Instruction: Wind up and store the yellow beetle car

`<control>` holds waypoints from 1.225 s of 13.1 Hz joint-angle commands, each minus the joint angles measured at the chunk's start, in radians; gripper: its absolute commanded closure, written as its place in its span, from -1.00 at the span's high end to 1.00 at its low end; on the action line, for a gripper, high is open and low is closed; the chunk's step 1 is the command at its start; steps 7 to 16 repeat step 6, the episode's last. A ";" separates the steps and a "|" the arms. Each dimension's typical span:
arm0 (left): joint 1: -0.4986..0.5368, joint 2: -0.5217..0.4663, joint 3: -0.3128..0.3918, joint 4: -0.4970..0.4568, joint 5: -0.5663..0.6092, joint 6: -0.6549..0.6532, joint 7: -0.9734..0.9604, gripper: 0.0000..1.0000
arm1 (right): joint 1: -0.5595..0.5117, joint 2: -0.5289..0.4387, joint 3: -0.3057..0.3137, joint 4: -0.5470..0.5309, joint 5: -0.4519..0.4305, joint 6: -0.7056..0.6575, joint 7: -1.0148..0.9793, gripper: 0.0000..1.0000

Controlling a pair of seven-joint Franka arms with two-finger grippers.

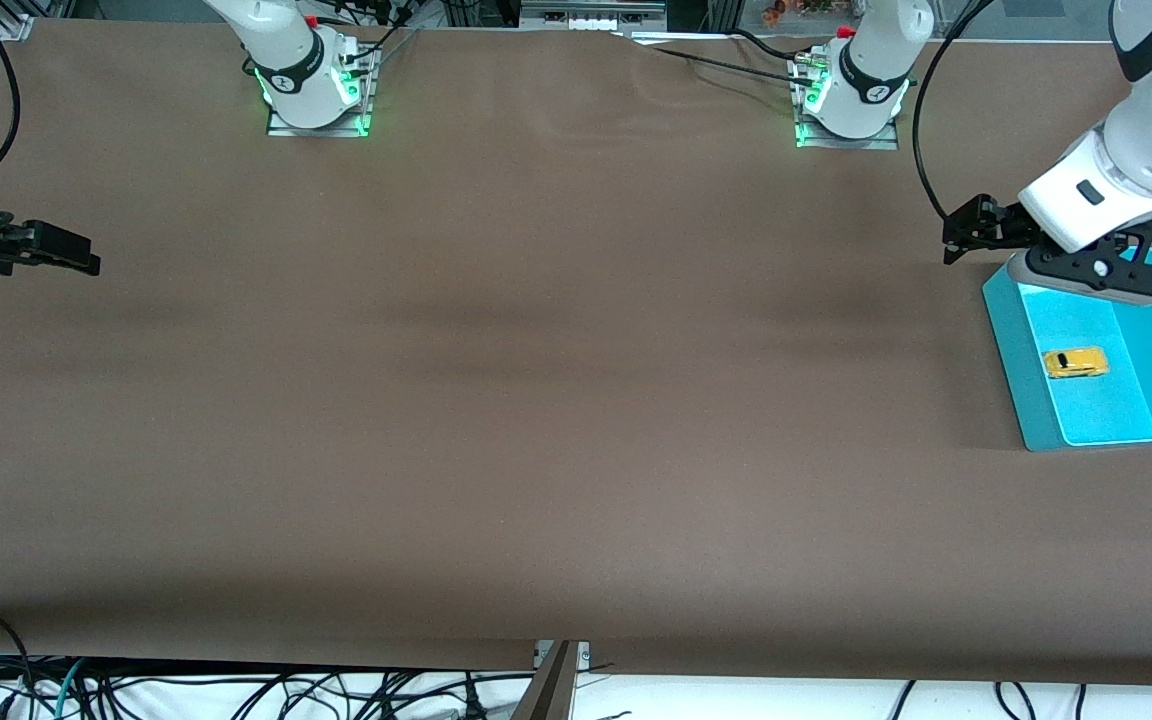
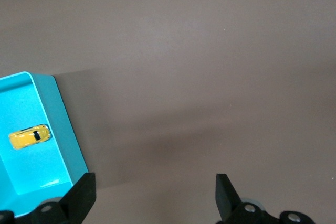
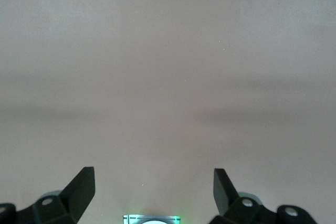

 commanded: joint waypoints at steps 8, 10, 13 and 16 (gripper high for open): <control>-0.015 -0.040 0.025 -0.057 -0.031 0.039 -0.029 1.00 | -0.002 -0.012 0.006 -0.010 -0.012 0.003 0.002 1.00; -0.015 -0.040 0.025 -0.057 -0.031 0.039 -0.029 1.00 | -0.002 -0.012 0.006 -0.010 -0.012 0.003 0.002 1.00; -0.015 -0.040 0.025 -0.057 -0.031 0.039 -0.029 1.00 | -0.002 -0.012 0.006 -0.010 -0.012 0.003 0.002 1.00; -0.015 -0.040 0.025 -0.057 -0.031 0.039 -0.029 1.00 | -0.002 -0.012 0.006 -0.010 -0.012 0.003 0.002 1.00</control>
